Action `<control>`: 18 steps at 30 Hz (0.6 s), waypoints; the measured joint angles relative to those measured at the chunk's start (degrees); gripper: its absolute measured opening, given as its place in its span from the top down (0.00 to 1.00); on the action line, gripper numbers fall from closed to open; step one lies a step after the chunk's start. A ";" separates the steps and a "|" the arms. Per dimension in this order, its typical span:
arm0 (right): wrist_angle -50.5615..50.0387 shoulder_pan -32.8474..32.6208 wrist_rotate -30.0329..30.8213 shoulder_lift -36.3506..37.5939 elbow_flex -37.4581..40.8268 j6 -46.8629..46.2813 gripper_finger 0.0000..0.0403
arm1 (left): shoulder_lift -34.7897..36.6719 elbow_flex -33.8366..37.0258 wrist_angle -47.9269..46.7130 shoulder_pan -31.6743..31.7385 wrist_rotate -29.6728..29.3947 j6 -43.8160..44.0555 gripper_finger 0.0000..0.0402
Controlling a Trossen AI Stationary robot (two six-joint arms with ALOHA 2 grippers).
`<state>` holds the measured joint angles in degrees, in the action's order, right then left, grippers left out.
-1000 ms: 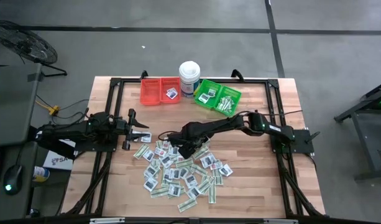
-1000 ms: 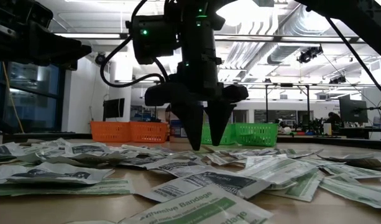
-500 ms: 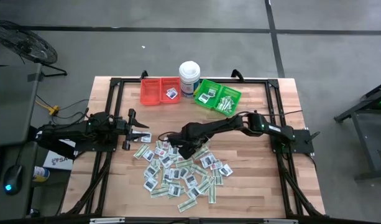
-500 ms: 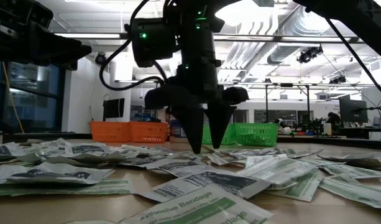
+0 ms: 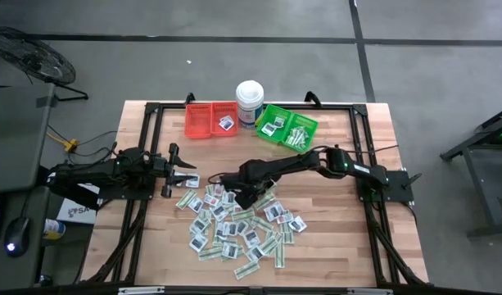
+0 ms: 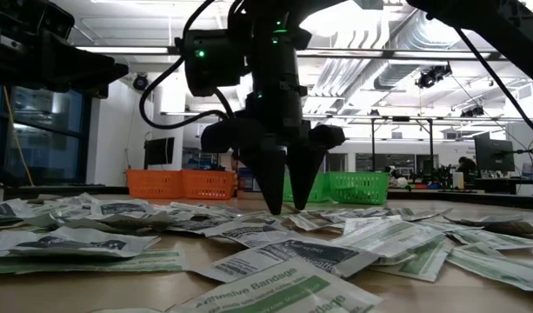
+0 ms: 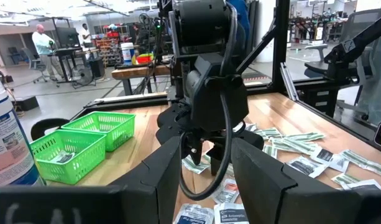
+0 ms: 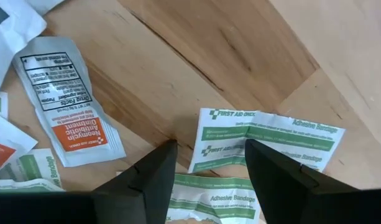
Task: Pick & Place First Aid Supplies
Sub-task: Put the green bandage pack into the right green bin
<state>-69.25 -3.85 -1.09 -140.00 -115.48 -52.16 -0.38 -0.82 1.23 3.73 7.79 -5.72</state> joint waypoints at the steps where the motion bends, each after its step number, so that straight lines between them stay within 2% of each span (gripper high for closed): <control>1: 0.22 0.18 -0.57 -0.30 0.00 0.13 0.56 | 0.00 0.00 0.00 0.02 -0.02 0.00 0.65; 18: 1.48 0.15 0.05 -0.71 0.04 0.79 0.89 | 0.00 0.00 0.00 0.02 0.24 0.00 0.65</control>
<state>-67.77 -3.71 -1.04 -140.70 -115.44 -51.37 -0.38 -0.82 1.23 3.75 8.03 -5.72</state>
